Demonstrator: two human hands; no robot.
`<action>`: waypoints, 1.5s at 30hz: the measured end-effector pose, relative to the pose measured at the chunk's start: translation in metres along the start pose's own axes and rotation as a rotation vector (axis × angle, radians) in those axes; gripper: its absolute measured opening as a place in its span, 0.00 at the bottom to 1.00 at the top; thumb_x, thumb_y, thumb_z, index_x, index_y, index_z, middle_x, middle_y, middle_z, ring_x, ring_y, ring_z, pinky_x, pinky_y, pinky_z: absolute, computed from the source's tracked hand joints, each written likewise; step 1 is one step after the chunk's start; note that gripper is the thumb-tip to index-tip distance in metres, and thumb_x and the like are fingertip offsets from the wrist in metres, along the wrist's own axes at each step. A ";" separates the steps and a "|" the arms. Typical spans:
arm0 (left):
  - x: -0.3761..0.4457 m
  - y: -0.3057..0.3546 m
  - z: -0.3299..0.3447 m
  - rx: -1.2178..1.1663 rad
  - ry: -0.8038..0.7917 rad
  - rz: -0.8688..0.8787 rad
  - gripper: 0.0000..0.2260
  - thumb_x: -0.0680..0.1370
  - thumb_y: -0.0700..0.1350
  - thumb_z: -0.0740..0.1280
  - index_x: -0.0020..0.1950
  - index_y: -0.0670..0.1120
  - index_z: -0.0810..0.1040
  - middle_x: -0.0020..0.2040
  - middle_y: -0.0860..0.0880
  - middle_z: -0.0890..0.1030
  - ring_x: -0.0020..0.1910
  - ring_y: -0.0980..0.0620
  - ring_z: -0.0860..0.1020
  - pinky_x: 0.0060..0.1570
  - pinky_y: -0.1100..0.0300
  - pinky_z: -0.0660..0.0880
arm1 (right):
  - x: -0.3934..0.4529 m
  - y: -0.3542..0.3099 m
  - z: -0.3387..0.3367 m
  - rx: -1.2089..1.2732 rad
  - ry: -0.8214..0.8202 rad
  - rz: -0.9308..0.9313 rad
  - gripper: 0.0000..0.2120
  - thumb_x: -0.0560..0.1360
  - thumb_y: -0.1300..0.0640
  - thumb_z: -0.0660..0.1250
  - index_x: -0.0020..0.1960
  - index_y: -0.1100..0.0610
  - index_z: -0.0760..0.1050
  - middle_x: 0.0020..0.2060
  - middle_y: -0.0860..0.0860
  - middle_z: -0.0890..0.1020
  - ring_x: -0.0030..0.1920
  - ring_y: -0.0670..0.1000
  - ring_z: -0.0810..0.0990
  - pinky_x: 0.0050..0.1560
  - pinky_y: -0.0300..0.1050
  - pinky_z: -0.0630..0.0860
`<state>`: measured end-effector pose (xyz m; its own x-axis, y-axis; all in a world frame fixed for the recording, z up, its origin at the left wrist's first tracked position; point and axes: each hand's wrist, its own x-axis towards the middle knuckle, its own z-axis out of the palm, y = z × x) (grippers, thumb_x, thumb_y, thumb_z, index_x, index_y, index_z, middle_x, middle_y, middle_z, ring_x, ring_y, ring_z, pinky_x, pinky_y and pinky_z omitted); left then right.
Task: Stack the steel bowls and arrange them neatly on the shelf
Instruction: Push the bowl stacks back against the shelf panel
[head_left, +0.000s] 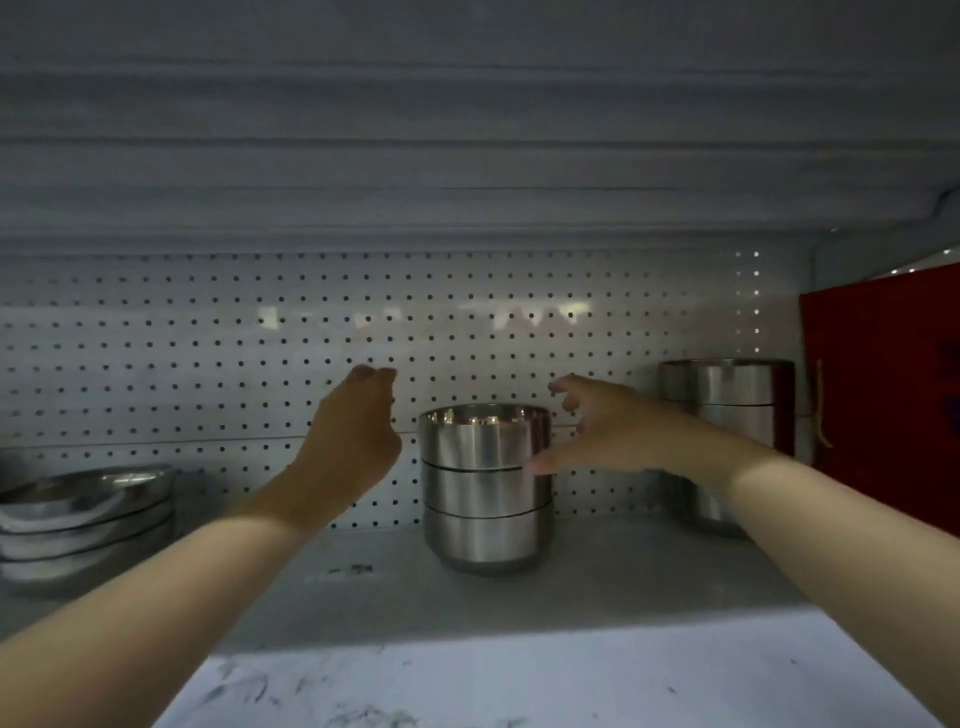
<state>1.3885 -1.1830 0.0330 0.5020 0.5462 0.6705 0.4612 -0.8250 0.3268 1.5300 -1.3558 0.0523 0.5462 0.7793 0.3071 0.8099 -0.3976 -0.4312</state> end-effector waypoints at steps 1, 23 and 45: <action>-0.003 -0.008 0.012 0.023 -0.107 -0.064 0.26 0.76 0.31 0.60 0.73 0.44 0.62 0.72 0.44 0.66 0.69 0.46 0.68 0.66 0.59 0.66 | 0.005 -0.002 0.009 0.081 -0.072 0.041 0.45 0.63 0.41 0.76 0.73 0.49 0.58 0.71 0.48 0.67 0.65 0.50 0.70 0.60 0.42 0.69; -0.044 -0.032 0.087 -0.394 -0.455 -0.163 0.13 0.76 0.37 0.63 0.60 0.45 0.75 0.56 0.47 0.80 0.55 0.50 0.77 0.51 0.65 0.70 | 0.005 0.026 0.083 0.652 0.007 0.104 0.29 0.62 0.55 0.79 0.58 0.45 0.69 0.47 0.39 0.76 0.47 0.39 0.74 0.57 0.44 0.74; -0.015 0.067 0.132 -0.421 -0.464 -0.216 0.12 0.76 0.35 0.63 0.59 0.37 0.74 0.58 0.40 0.78 0.58 0.46 0.76 0.54 0.61 0.72 | 0.002 0.091 0.037 0.661 0.148 0.221 0.33 0.59 0.60 0.81 0.61 0.52 0.73 0.55 0.50 0.81 0.57 0.53 0.78 0.63 0.54 0.74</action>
<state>1.5079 -1.2272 -0.0433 0.7370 0.6336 0.2353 0.3082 -0.6249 0.7173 1.5968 -1.3723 -0.0177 0.7439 0.6220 0.2444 0.4029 -0.1257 -0.9066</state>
